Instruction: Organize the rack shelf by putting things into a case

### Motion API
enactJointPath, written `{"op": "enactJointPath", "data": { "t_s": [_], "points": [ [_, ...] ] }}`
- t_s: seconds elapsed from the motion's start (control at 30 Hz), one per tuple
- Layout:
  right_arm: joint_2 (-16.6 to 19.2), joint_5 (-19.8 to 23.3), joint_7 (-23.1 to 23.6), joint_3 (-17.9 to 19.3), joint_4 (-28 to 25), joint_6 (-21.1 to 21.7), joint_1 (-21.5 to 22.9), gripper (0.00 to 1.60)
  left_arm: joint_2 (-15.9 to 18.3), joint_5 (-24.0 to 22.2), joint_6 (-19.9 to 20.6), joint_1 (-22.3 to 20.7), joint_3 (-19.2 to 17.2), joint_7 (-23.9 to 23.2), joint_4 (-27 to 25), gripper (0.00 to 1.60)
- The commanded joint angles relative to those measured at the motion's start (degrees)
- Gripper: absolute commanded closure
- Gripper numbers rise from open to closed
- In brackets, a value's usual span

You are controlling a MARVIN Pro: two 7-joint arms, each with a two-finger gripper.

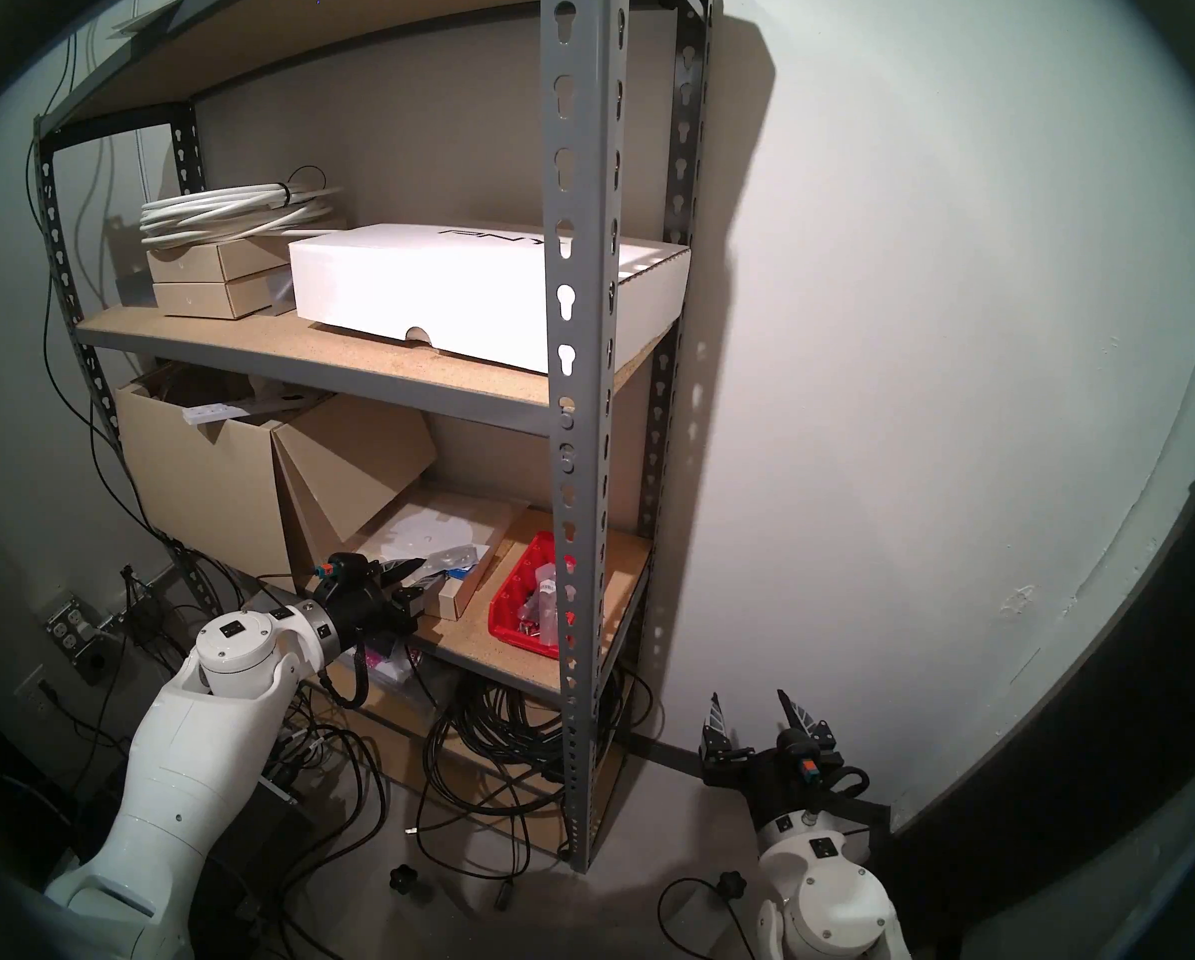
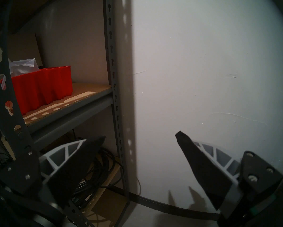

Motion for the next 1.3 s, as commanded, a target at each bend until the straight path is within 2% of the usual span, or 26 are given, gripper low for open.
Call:
{"op": "enactJointPath", "data": {
  "t_s": [0.0, 0.6, 0.73, 0.8, 0.9, 1.07, 1.1, 1.17, 1.2, 1.27],
  "points": [
    [0.00, 0.01, 0.00, 0.00, -1.14, -0.09, 0.05, 0.00, 0.21, -0.53, -0.10, 0.31, -0.70, -0.24, -1.35, 0.81],
    [0.00, 0.01, 0.00, 0.00, -1.13, -0.10, 0.06, 0.00, 0.36, -1.90, 0.48, 5.16, -2.70, -1.13, -7.59, 0.80],
    [0.00, 0.01, 0.00, 0.00, -1.13, -0.10, 0.06, 0.00, 0.33, -1.78, 0.32, 5.04, -2.94, -0.89, -7.53, 0.74],
    [0.00, 0.01, 0.00, 0.00, -1.13, -0.10, 0.06, 0.00, 0.36, -1.67, 0.47, 4.60, -2.90, -0.84, -7.10, 0.58],
    [0.00, 0.01, 0.00, 0.00, -1.13, -0.10, 0.06, 0.00, 0.35, -1.57, 0.53, 3.91, -2.74, -0.82, -6.36, 0.57],
    [0.00, 0.01, 0.00, 0.00, -1.13, -0.11, 0.06, 0.00, 0.14, -1.73, 0.46, 3.12, -2.51, -0.77, -5.67, 0.63],
    [0.00, 0.01, 0.00, 0.00, -1.13, -0.11, 0.06, 0.00, 0.12, -1.75, 0.49, 3.04, -2.48, -0.74, -5.62, 0.73],
    [0.00, 0.01, 0.00, 0.00, -1.12, -0.11, 0.06, 0.00, 0.15, -1.84, 0.64, 2.80, -2.34, -0.91, -5.52, 0.82],
    [0.00, 0.01, 0.00, 0.00, -1.12, -0.11, 0.06, 0.00, 0.09, -1.85, 0.65, 2.75, -2.32, -0.84, -5.56, 1.00],
    [0.00, 0.01, 0.00, 0.00, -1.13, -0.11, 0.06, 0.00, 0.01, -1.91, 0.62, 2.72, -2.31, -0.81, -5.62, 1.10]
  ]
}}
